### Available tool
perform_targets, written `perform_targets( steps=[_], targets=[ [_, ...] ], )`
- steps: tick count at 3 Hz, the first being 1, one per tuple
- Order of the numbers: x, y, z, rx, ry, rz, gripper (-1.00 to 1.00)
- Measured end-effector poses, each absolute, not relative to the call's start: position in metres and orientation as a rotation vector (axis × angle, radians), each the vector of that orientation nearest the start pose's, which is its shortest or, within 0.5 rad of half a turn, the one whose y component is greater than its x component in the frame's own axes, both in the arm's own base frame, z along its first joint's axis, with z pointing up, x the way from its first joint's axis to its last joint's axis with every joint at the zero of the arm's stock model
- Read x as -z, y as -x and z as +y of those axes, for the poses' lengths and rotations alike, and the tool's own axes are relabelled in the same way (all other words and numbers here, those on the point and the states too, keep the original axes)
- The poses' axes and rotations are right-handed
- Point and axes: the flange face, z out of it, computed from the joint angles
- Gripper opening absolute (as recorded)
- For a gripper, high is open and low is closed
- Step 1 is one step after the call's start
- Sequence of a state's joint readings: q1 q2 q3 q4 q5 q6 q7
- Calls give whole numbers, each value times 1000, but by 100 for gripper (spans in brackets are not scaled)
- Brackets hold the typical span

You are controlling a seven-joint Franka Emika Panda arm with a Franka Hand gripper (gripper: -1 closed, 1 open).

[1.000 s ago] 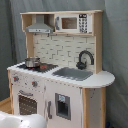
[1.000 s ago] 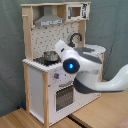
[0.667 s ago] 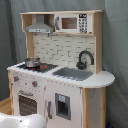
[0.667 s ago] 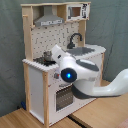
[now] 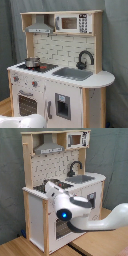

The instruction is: Play with the kitchen

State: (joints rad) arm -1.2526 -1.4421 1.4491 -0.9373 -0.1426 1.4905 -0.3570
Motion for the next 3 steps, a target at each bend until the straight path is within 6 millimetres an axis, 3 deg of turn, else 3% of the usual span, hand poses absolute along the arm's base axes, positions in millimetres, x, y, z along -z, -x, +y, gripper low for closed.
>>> perform_targets(
  steps=[2,3],
  targets=[
    [-440,-302,669,-537,-1177,798,100],
    [-430,-308,664,-538,-1114,836,100]
  ],
)
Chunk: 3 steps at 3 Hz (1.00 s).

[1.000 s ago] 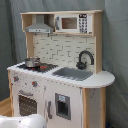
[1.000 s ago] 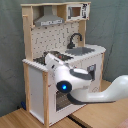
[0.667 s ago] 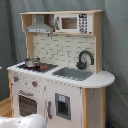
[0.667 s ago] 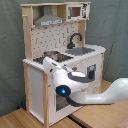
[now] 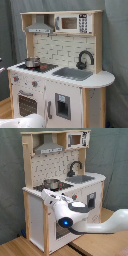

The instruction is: Play with the kitchen

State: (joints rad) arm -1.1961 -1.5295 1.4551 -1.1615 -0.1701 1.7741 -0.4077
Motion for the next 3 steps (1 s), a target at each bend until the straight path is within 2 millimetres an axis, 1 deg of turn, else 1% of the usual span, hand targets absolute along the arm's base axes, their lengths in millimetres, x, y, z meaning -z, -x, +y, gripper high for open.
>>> perform_targets(
  steps=[2,3],
  targets=[
    [-426,-305,653,-549,-1035,890,100],
    [-426,-299,644,-562,-995,918,100]
  ],
)
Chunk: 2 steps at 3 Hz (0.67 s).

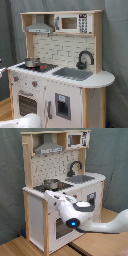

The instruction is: Play with the kitchen

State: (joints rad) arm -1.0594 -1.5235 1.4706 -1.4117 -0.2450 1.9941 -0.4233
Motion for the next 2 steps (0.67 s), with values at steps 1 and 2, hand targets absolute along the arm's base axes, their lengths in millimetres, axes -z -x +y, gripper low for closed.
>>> perform_targets(
  steps=[1,2],
  targets=[
    [-424,-291,632,-573,-957,948,100],
    [-422,-281,619,-585,-919,982,100]
  ],
)
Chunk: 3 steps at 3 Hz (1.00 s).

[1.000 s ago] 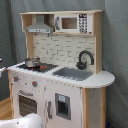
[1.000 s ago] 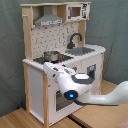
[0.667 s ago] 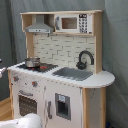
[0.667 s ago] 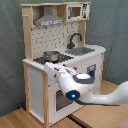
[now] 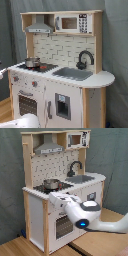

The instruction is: Play with the kitchen

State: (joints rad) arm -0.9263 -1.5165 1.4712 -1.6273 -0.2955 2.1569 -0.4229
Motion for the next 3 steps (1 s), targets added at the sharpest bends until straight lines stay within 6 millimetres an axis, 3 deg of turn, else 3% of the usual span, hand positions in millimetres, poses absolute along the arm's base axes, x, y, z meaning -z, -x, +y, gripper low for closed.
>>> perform_targets(
  steps=[3],
  targets=[
    [-409,-247,571,-622,-806,1096,100]
  ],
)
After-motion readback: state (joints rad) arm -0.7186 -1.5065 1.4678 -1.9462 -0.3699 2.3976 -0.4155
